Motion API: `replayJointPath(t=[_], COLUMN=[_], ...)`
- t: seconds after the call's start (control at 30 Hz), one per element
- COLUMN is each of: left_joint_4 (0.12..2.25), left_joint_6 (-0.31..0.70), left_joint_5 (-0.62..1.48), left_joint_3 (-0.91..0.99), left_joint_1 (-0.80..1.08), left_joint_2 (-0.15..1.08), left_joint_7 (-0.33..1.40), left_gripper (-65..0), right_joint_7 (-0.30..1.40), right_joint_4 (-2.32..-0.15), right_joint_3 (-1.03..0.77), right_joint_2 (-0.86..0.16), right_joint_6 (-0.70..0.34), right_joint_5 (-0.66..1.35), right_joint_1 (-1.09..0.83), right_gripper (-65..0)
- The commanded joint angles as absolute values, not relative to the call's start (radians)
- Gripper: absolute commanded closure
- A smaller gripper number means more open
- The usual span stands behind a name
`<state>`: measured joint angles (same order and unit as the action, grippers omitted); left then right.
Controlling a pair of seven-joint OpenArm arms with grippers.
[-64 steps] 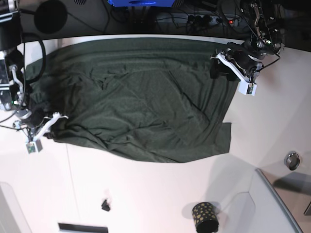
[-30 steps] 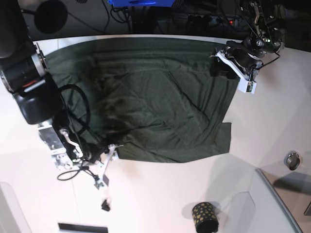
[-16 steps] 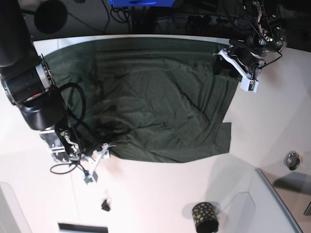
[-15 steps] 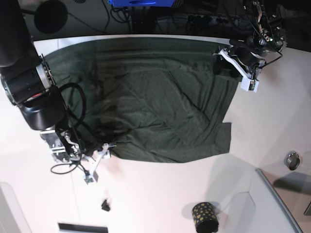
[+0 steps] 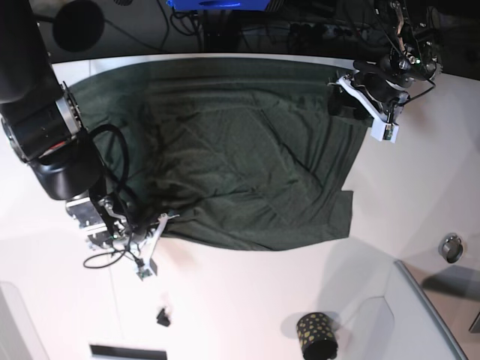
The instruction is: Layout the t-shirt on the table in an organized manner, then fold the t-shirt properly
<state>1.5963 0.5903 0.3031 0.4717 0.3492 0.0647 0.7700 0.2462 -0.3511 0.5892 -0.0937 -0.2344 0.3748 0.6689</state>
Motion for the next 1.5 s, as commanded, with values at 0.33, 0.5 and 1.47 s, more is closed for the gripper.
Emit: replayJointPath(t=[0.33,0.5,1.47], left_joint_4=[1.546,1.543,1.543], left_joint_6=[0.591,0.593,0.591], left_joint_5=[0.317,0.318,0.318], left_joint_3=[0.476,0.476,0.476], left_joint_1=[0.337,0.338,0.321], left_joint_2=[0.074,0.074,0.084], left_joint_7=[0.751,0.751,0.751], left_gripper=[-32.7,-32.7,-32.7], right_joint_7=[0.295,0.318,0.727], right_joint_4=[-0.711,-0.822,-1.831], right_joint_3=[0.587,0.587,-0.101], right_joint_2=[-0.127,-0.16,-0.197], right_joint_6=[-0.231,-0.171,-0.427], right_joint_5=[0.377,0.377,0.417], right_joint_1=[0.611,0.607,0.133], right_gripper=[-0.5,-0.6,-0.2])
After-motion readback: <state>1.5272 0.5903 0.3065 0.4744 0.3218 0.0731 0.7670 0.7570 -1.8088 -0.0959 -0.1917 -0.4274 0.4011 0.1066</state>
